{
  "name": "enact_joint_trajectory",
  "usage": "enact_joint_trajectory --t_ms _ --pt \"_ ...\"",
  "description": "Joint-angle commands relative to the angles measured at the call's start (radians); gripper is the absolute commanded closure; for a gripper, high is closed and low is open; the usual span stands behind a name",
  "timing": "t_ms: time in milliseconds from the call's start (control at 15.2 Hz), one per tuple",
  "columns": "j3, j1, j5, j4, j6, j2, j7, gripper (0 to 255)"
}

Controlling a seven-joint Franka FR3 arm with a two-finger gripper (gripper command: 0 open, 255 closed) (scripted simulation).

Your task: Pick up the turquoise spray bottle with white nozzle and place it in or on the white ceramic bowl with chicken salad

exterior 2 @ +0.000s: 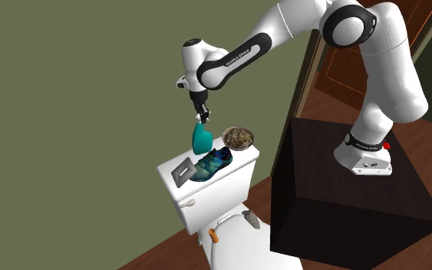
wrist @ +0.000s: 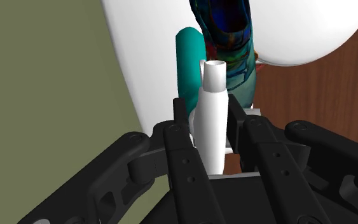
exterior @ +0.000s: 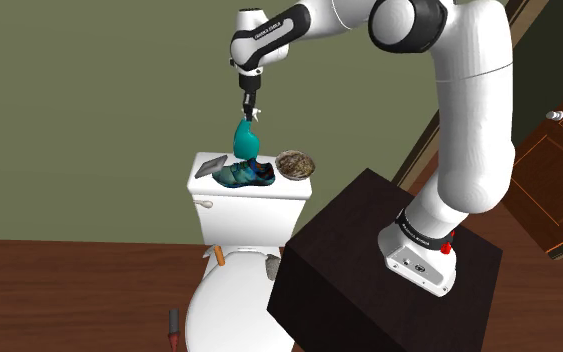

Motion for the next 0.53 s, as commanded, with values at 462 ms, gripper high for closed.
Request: enact_joint_trajectory --t_ms 462 --pt "-0.001 0.000 -0.001 0.027 -0.089 -0.062 0.000 255"
